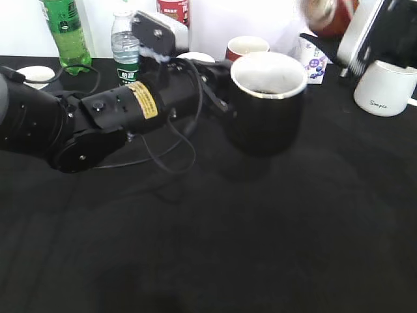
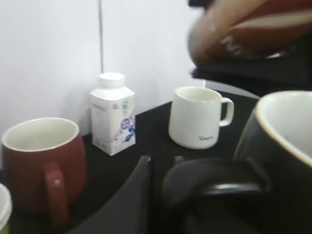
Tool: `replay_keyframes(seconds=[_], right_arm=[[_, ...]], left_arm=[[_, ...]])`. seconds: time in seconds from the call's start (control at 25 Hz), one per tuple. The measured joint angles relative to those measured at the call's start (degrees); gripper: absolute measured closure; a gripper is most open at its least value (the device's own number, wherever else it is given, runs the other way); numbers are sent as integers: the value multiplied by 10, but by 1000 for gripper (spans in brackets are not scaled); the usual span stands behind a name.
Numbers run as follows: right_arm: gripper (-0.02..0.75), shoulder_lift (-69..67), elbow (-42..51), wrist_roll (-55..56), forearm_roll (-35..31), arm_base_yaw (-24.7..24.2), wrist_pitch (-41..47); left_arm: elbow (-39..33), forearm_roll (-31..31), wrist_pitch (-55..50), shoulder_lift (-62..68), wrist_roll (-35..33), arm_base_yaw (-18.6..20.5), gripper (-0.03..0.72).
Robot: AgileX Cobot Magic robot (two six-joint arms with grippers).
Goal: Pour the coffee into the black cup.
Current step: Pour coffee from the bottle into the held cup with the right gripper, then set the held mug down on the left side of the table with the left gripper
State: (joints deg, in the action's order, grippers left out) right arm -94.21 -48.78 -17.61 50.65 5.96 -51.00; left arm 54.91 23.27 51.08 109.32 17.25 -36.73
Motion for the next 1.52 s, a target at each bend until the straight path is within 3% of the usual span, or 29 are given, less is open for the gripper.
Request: replay_keyframes(seconds=[0.12,0.24,0.48,0.64,0.92,1.12,1.44,1.52], right_arm=[[209,0,0,277,2,0,1],[209,0,0,413,3,0,23],[210,0,0,427,-36,0,23],[210,0,0,428,-47,0,22],[210,0,0,429,-48,0,21],[210,0,0,429,-49,0,21],[211,0,0,429,-49,0,21],[211,0,0,429,-49,0,21]], left_arm=[[0,-3,4,0,0,25,624],[-3,-1,27,0,0,67,624],[-117,-15,114,-22,-29,152,625],[-181,-98,136,-23,-80,171,625],[-184,-175,141,7,-124,198,625],[-134,-175,141,76,-128,198,625],[-129,-177,174,109,-117,198,624],[-143,-177,182,109,-116,198,564]])
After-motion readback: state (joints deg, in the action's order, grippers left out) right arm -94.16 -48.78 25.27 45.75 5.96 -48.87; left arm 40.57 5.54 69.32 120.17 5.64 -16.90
